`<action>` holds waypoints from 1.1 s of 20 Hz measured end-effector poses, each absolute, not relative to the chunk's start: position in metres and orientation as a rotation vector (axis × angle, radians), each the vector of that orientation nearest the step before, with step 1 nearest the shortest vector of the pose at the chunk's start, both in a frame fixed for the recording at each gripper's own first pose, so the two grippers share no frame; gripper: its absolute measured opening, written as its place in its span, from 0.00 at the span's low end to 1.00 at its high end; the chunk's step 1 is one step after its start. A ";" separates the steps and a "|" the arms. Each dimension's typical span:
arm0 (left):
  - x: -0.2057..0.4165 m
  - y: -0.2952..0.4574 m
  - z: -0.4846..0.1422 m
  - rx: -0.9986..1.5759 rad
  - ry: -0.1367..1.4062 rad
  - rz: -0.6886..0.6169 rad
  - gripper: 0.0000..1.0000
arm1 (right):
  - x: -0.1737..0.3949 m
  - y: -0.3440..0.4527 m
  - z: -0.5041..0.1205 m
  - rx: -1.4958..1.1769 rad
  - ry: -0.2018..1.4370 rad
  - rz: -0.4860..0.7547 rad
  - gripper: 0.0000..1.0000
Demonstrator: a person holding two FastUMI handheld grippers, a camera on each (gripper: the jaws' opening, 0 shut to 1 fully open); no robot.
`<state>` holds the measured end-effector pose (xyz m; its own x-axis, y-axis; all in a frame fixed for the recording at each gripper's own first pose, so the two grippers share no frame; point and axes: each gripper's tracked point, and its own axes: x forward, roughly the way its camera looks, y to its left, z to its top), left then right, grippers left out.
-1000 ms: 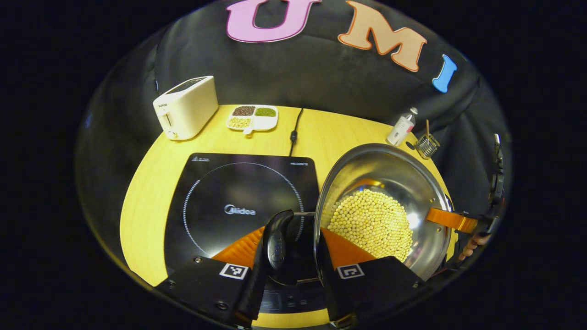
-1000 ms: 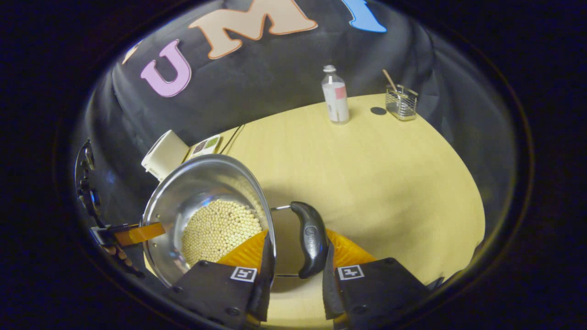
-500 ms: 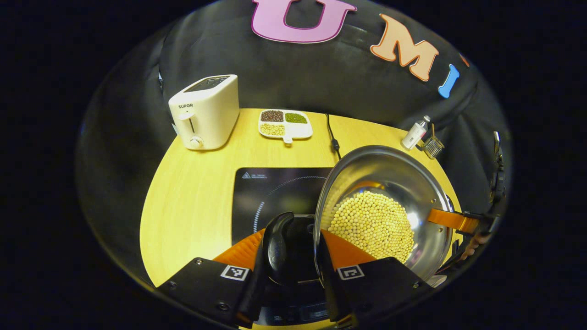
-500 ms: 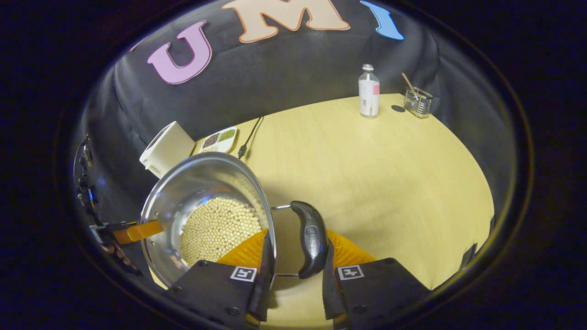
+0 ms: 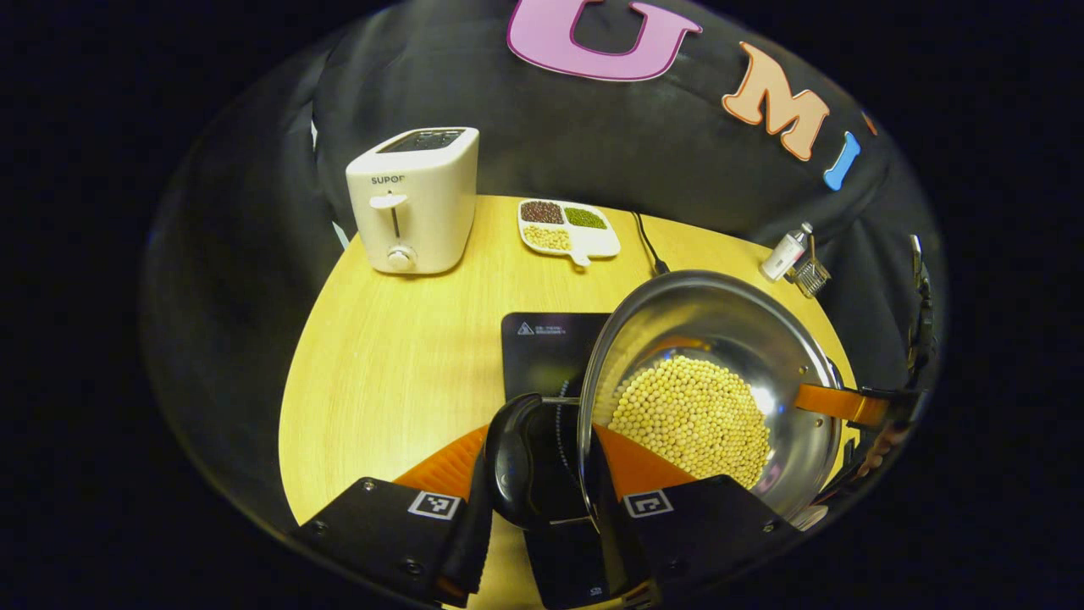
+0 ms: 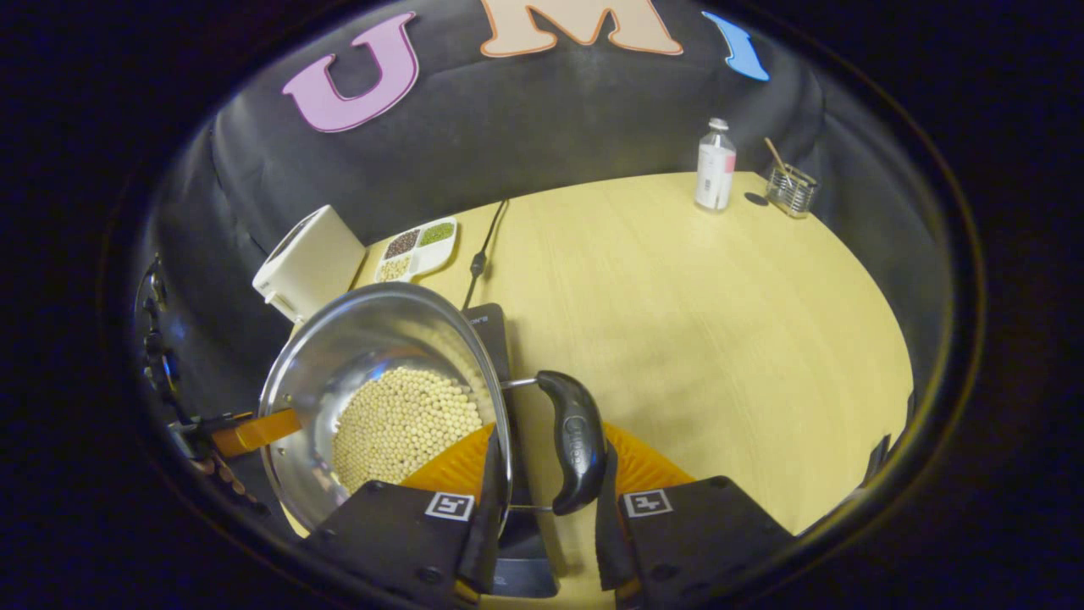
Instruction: First push the handle of the pot to place it horizontally, then grasp the pot with both hands and set it on the induction cooktop.
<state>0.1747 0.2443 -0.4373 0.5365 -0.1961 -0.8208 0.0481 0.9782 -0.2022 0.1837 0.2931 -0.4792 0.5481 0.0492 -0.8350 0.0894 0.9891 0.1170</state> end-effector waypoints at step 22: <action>0.170 0.262 -0.374 -0.004 0.825 0.072 0.86 | 0.187 0.280 -0.428 0.273 0.882 0.093 0.93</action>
<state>0.1700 0.2619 -0.3741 0.6765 0.0627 -0.7338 -0.0658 0.9975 0.0245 0.1872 0.2797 -0.4283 0.6341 0.1923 -0.7489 0.0316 0.9613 0.2736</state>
